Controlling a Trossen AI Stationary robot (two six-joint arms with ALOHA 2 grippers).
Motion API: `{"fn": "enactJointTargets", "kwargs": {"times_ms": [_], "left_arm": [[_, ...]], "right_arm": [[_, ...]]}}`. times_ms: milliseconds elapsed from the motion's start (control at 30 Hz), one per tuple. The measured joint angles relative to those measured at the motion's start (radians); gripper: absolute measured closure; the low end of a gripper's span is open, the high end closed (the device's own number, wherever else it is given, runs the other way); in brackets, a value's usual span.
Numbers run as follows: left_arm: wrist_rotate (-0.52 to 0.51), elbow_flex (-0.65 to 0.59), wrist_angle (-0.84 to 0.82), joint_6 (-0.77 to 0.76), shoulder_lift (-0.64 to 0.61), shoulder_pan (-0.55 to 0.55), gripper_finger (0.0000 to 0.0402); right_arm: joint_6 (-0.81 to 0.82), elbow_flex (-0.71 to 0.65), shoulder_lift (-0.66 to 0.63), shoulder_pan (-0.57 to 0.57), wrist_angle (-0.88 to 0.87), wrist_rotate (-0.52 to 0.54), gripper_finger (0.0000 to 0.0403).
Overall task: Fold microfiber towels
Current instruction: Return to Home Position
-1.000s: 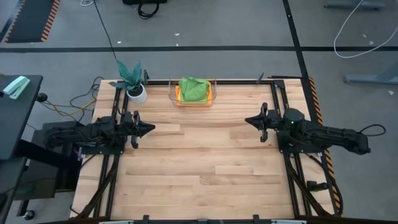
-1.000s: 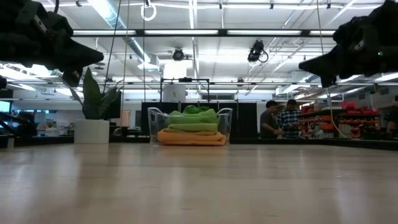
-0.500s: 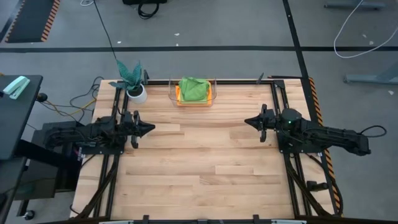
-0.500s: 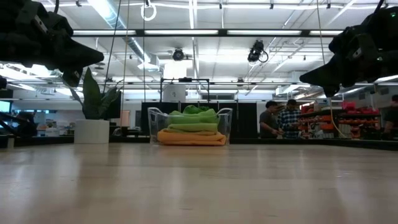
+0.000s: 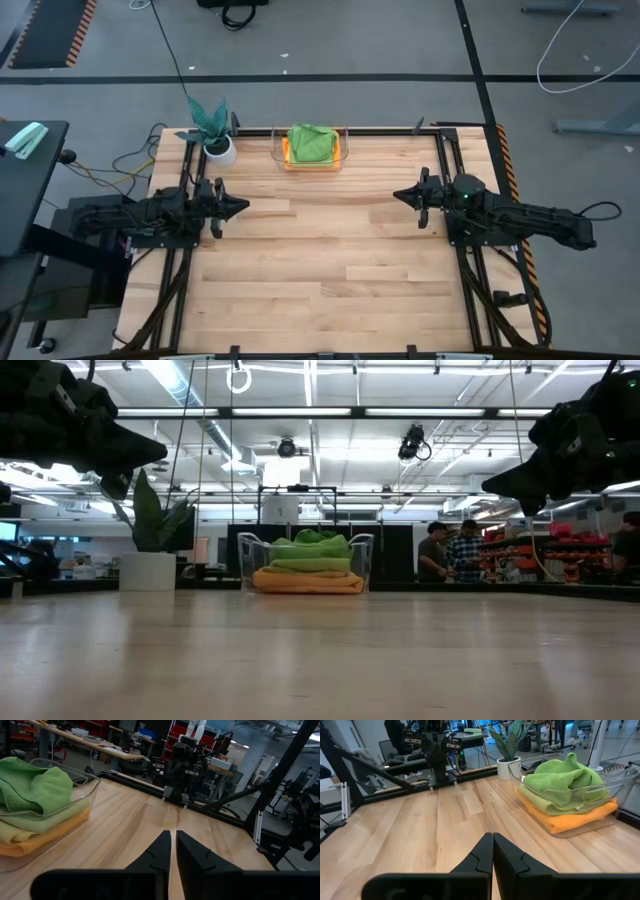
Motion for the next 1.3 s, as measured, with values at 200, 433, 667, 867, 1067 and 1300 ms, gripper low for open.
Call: {"fn": "enactJointTargets", "kwargs": {"times_ms": [200, 433, 667, 867, 1067, 1300], "left_arm": [[0.0, 0.0, 0.0, 0.0, 0.0, 0.0, 0.0372], [0.0, 0.0, 0.0, 0.0, 0.0, 0.0, 0.0377], [0.0, 0.0, 0.0, 0.0, 0.0, 0.0, 0.0366], [0.0, 0.0, 0.0, 0.0, 0.0, 0.0, 0.0371], [0.0, 0.0, 0.0, 0.0, 0.0, 0.0, 0.0378], [0.0, -0.001, 0.0, 0.0, 0.0, 0.0, 0.0368]], "right_arm": [[0.0, 0.0, 0.0, 0.0, 0.0, 0.0, 0.0386], [0.0, 0.0, 0.0, 0.0, 0.0, 0.0, 0.0386], [0.0, 0.0, 0.0, 0.0, 0.0, 0.0, 0.0386], [0.0, 0.0, 0.0, 0.0, 0.0, 0.0, 0.0386], [0.0, 0.0, 0.0, 0.0, 0.0, 0.0, 0.0386], [0.0, 0.0, 0.0, 0.0, 0.0, 0.0, 0.0386]]}}
